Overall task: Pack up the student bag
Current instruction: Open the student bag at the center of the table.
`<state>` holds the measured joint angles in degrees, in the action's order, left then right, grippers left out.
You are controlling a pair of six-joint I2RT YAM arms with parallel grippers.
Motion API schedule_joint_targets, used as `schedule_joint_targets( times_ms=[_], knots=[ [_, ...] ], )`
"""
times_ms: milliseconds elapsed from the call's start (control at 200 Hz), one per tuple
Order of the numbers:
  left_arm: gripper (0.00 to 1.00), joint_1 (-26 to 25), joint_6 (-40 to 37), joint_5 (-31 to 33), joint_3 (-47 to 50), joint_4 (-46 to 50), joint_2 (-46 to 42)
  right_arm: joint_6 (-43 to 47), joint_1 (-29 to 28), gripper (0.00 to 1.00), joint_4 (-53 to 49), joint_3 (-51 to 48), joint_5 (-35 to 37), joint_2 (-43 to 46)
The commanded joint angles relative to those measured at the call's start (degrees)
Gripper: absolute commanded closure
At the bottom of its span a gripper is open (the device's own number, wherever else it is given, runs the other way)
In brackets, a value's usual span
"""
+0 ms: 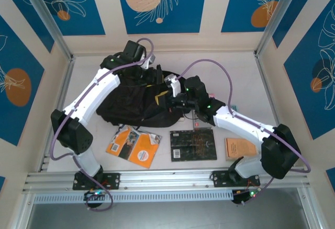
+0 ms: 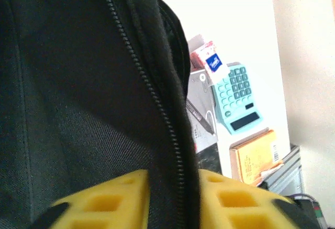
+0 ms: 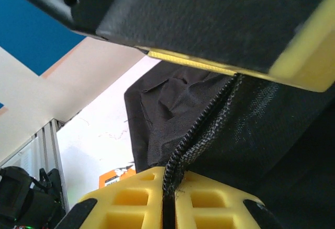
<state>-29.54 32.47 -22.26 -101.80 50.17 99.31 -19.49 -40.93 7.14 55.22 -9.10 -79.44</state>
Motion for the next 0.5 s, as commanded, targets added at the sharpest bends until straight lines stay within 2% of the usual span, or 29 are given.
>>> schedule_joint_targets(
  times_ms=[0, 20, 60, 165, 260, 375, 495],
  knots=[
    [0.95, -0.5, 1.0, -2.5, 1.6, -2.0, -1.1, -0.2, -0.5, 0.88, -1.6, 2.3, 1.1, -0.7],
    [1.0, -0.5, 0.8, -2.4, 1.8, -1.9, -1.1, -0.4, -0.5, 0.87, -1.7, 2.4, 1.1, -0.8],
    [1.0, -0.5, 0.5, -2.0, 1.9, -1.6, -1.2, -1.1, -0.5, 0.82, -2.3, 2.8, 1.4, -0.7],
    [1.0, 0.2, -0.9, 0.8, 2.2, -0.4, -2.3, -2.8, -0.5, 0.55, -6.1, 4.5, 3.5, 0.1],
    [1.0, 2.0, -1.9, 3.5, 3.3, 0.2, -4.9, -6.4, -0.3, 0.41, -12.0, 5.5, 6.9, 3.1],
    [1.0, 4.2, -2.3, 3.6, 6.8, -1.2, -8.2, -9.3, 1.2, 0.39, -21.3, 6.2, 7.1, 7.5],
    [1.0, 4.6, -4.2, 7.1, 9.1, -0.7, -10.7, -12.6, 2.2, 0.4, -26.9, 3.0, 15.3, 13.1]
  ],
)
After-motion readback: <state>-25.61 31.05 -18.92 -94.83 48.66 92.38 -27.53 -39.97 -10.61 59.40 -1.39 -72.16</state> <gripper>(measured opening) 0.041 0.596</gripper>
